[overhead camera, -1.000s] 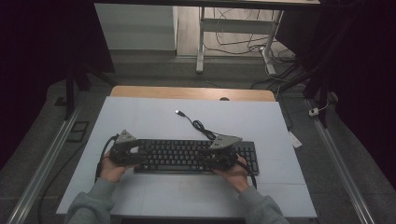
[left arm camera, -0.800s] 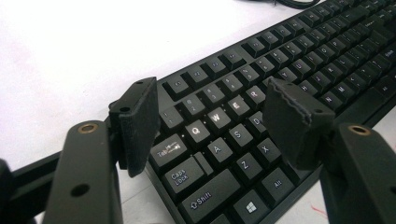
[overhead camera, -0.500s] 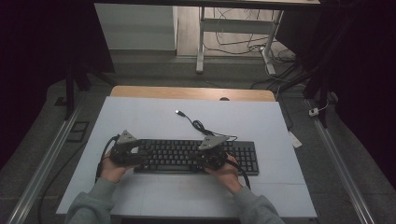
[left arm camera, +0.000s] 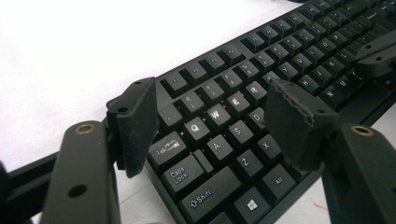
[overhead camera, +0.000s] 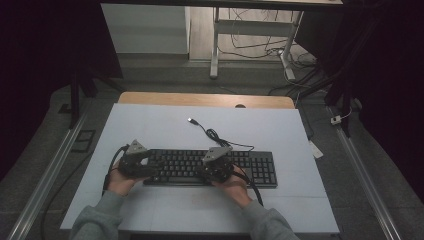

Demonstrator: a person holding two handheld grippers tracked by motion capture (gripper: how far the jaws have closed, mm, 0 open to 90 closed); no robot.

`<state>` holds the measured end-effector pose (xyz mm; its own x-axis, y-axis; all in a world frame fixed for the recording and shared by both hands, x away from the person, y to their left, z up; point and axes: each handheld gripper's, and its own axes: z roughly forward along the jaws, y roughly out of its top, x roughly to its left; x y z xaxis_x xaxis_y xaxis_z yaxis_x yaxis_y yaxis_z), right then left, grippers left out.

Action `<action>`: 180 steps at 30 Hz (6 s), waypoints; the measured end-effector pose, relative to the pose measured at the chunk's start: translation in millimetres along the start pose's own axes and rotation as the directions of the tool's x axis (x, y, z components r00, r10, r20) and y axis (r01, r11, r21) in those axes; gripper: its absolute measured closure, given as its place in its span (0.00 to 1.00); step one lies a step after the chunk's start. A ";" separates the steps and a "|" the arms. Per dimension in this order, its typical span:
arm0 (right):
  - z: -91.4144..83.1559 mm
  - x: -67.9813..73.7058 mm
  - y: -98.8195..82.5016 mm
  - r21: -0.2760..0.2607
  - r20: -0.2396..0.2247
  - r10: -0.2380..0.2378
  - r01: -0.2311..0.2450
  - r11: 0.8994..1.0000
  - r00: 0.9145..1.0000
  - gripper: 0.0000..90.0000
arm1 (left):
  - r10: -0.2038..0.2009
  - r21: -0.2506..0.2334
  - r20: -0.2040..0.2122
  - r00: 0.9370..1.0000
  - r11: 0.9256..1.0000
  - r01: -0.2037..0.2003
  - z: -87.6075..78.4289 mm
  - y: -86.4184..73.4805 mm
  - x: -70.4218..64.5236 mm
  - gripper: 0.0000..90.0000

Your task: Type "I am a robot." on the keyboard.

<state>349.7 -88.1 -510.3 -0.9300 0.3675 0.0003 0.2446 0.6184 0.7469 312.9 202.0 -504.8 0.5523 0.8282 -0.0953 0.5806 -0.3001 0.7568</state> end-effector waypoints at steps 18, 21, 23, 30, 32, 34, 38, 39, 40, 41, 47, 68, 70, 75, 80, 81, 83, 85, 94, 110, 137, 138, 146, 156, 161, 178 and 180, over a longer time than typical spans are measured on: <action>9.9 2.0 0.9 0.027 0.001 -0.012 0.012 1.000 1.000 0.99 | -0.004 -0.003 -0.010 1.000 1.000 0.004 -1.0 -0.2 0.6 0.37; 10.1 1.7 0.7 0.029 0.004 -0.015 0.015 0.999 1.000 0.99 | -0.003 -0.001 -0.010 1.000 1.000 0.003 -0.9 -0.3 0.6 0.37; 11.3 1.6 0.1 0.029 0.003 -0.021 0.021 0.999 1.000 0.99 | -0.002 0.000 -0.010 1.000 1.000 0.002 -0.7 -0.3 0.6 0.37; 7.5 2.9 0.8 0.011 0.013 -0.017 0.017 1.000 1.000 1.00 | -0.001 -0.003 -0.011 1.000 1.000 0.001 -0.9 -0.3 0.2 0.37; 5.3 2.4 1.1 -0.002 0.012 -0.015 0.015 1.000 1.000 1.00 | -0.003 -0.004 -0.010 1.000 1.000 0.002 -1.4 -0.3 0.5 0.37; -2.1 0.0 1.2 -0.023 0.029 -0.005 0.005 1.000 1.000 1.00 | -0.004 -0.005 -0.011 1.000 1.000 0.004 -1.6 -0.4 0.8 0.37; -8.2 -4.0 -0.9 -0.034 0.042 0.013 -0.011 0.999 0.999 0.99 | -0.002 -0.005 -0.012 1.000 1.000 0.002 -1.6 -0.4 0.9 0.37; -9.9 -5.4 -2.3 -0.037 0.044 0.021 -0.019 0.999 0.999 0.99 | -0.002 -0.005 -0.011 1.000 1.000 0.002 -1.6 -0.5 0.9 0.37; -11.8 -7.0 -3.8 -0.041 0.047 0.025 -0.023 0.999 0.999 0.99 | -0.001 -0.005 -0.011 1.000 1.000 0.001 -1.6 -0.5 0.9 0.37; -14.0 -8.6 -5.5 -0.041 0.053 0.029 -0.027 0.999 0.998 0.99 | -0.001 -0.006 -0.011 1.000 1.000 0.001 -1.7 -0.5 1.0 0.37; -34.0 -17.7 -18.9 -0.062 0.093 0.067 -0.061 0.996 0.993 0.82 | 0.000 -0.009 -0.010 1.000 1.000 0.000 -2.5 -0.4 0.7 0.37; -92.1 -36.9 -63.5 -0.113 0.195 0.162 -0.141 0.983 0.967 0.59 | -0.004 -0.014 -0.011 1.000 1.000 0.003 -4.0 -0.7 1.6 0.37; -95.1 -37.5 -66.2 -0.116 0.199 0.164 -0.143 0.983 0.966 0.59 | -0.002 -0.015 -0.012 1.000 1.000 0.001 -4.0 -0.5 1.0 0.37; -96.3 -38.4 -67.7 -0.116 0.201 0.164 -0.143 0.983 0.966 0.59 | 0.000 -0.016 -0.014 1.000 1.000 0.000 -4.3 -0.4 0.8 0.37; -93.8 -38.4 -67.2 -0.106 0.202 0.156 -0.136 0.985 0.967 0.59 | -0.005 -0.021 -0.015 1.000 1.000 0.005 -5.1 -0.5 1.4 0.37; -93.8 -38.4 -67.1 -0.105 0.201 0.156 -0.137 0.985 0.967 0.59 | -0.006 -0.022 -0.015 1.000 1.000 0.006 -5.2 -0.5 1.3 0.37; -93.8 -38.4 -67.2 -0.106 0.202 0.157 -0.138 0.985 0.967 0.59 | -0.007 -0.024 -0.013 1.000 1.000 0.006 -5.5 -0.3 1.1 0.37; -93.9 -38.5 -67.2 -0.107 0.202 0.157 -0.138 0.985 0.967 0.59 | -0.007 -0.027 -0.011 1.000 1.000 0.007 -5.9 0.1 0.5 0.37; -92.0 -38.2 -66.9 -0.096 0.202 0.148 -0.130 0.987 0.968 0.59 | -0.002 -0.042 0.011 1.000 0.999 0.002 -7.7 2.1 -3.6 0.39; -90.4 -38.1 -67.1 -0.090 0.205 0.144 -0.128 0.988 0.968 0.59 | 0.047 -0.053 0.108 0.993 0.998 -0.042 -10.1 7.1 -18.9 0.61; -88.3 -37.6 -66.9 -0.073 0.209 0.131 -0.118 0.990 0.969 0.58 | 0.166 0.065 0.198 0.966 0.981 -0.182 17.0 2.8 -50.7 0.98; -88.3 -37.6 -66.8 -0.071 0.211 0.131 -0.118 0.990 0.969 0.58 | 0.168 0.070 0.199 0.965 0.980 -0.185 18.4 2.2 -51.3 0.98; -87.9 -37.7 -66.9 -0.071 0.209 0.130 -0.118 0.991 0.969 0.58 | 0.172 0.095 0.203 0.964 0.976 -0.194 25.5 -0.7 -54.1 0.98; -87.3 -37.7 -67.1 -0.074 0.209 0.131 -0.118 0.990 0.969 0.58 | 0.176 0.111 0.206 0.962 0.973 -0.202 29.7 -2.3 -55.6 0.98; -87.4 -37.8 -67.0 -0.072 0.208 0.130 -0.117 0.990 0.969 0.58 | 0.174 0.114 0.204 0.963 0.973 -0.200 31.1 -2.9 -55.7 0.98; -88.2 -38.2 -67.1 -0.074 0.210 0.130 -0.117 0.990 0.969 0.58 | 0.158 0.049 0.181 0.971 0.984 -0.169 21.7 -0.1 -51.6 0.98; -88.4 -38.5 -67.1 -0.076 0.212 0.128 -0.114 0.991 0.969 0.58 | 0.138 0.024 0.181 0.974 0.989 -0.145 16.1 1.2 -47.9 0.98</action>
<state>344.9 -205.2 -501.7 -0.8114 0.5827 -0.0452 0.3276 0.5175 0.7905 296.8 154.3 -509.7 0.7260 0.6796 -0.1051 0.5090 -0.4282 0.7467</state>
